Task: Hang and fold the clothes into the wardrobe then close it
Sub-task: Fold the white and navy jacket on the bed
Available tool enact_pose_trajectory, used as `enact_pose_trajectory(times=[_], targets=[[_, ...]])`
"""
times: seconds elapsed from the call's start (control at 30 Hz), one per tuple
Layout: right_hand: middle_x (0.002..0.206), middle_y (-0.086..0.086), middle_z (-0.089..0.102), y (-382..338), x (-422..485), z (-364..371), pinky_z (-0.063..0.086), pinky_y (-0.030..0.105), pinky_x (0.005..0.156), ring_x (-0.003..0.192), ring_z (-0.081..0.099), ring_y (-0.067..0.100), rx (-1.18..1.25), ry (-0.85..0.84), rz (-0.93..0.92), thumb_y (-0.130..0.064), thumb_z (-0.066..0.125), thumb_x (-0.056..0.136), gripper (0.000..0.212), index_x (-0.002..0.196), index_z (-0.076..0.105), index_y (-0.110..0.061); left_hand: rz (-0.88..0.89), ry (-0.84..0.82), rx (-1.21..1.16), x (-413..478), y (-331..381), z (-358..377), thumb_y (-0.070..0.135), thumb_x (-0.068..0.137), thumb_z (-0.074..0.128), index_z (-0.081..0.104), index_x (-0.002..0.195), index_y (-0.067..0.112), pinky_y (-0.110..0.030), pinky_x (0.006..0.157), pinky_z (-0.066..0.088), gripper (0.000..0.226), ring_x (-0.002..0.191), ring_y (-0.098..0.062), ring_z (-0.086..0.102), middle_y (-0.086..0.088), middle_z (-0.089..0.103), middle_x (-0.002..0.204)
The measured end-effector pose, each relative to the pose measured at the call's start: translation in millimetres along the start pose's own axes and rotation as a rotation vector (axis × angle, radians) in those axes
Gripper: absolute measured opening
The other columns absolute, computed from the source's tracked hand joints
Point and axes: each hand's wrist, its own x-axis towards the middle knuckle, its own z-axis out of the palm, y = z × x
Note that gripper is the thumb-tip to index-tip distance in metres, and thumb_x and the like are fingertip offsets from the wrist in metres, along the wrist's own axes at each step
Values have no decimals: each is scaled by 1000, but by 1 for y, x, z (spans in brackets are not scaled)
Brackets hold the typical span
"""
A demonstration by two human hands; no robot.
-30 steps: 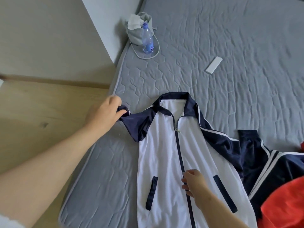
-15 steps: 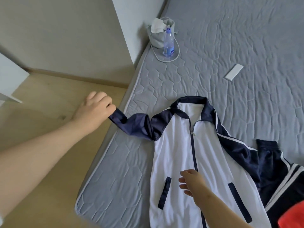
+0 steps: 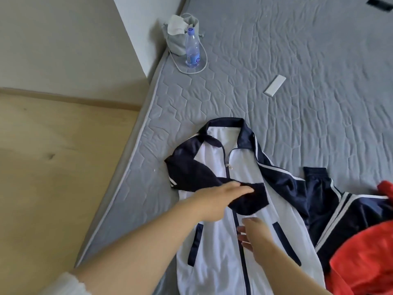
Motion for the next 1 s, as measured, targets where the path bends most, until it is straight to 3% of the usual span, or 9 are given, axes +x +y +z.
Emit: enact_pose_trajectory(times=[0.17,0.23,0.37,0.47,0.6,0.77,0.87,0.93,1.0], targets=[[77,8,55,22,13,-21,35,25,54,60,47,18,-26,27,66,-7,40,94,11,97,51,-8,-424,-70,-217,3,-29,47,4,90,29,44,130,32,-31,84,49,51,100,-21,57,-1,53,125],[79,8,55,28,22,-20,37,26,55,64,48,19,-54,25,70,-7,41,93,14,99,53,-7,-531,-35,-297,4,-47,57,6,90,32,53,120,27,-22,72,46,42,88,-15,56,0,55,114],[83,3,54,31,53,-12,37,27,66,74,50,21,-229,65,-50,-9,41,90,21,106,55,-10,-743,156,-557,19,-86,73,9,90,41,55,89,29,-23,68,42,24,81,-19,56,-6,60,104],[94,0,55,28,82,-2,35,26,63,76,50,18,-380,79,-160,-10,38,90,36,124,46,-17,-811,334,-644,34,-105,83,8,90,41,57,93,25,-27,72,44,24,84,-23,57,-8,62,109],[81,4,50,14,129,13,33,25,51,62,47,13,-404,123,-227,-6,36,89,65,144,23,-39,-634,398,-201,49,-120,93,0,88,40,52,121,23,-29,82,40,43,106,-23,48,-1,45,128],[82,6,46,-4,169,23,51,36,70,72,57,27,-487,38,-168,-4,39,90,74,144,9,-46,-399,81,348,76,-134,109,11,88,52,12,146,24,-37,104,28,72,137,-21,20,4,9,154],[74,6,61,-7,167,21,53,26,57,64,62,21,-479,-101,-76,-5,41,91,31,114,46,-25,-501,-39,408,80,-146,115,10,85,50,19,142,26,-36,95,26,67,121,-23,43,0,44,136],[92,7,62,-3,161,22,52,32,74,82,57,23,-786,-38,-171,-14,45,90,10,92,52,-21,-529,-52,456,74,-153,110,10,84,45,45,120,29,-33,84,24,40,110,-22,51,3,60,115],[113,3,52,6,150,27,38,35,89,104,45,25,-1190,76,-401,-23,48,88,12,93,58,-23,-541,-27,505,59,-161,101,19,85,45,57,103,29,-33,81,23,24,108,-20,50,5,62,110]])
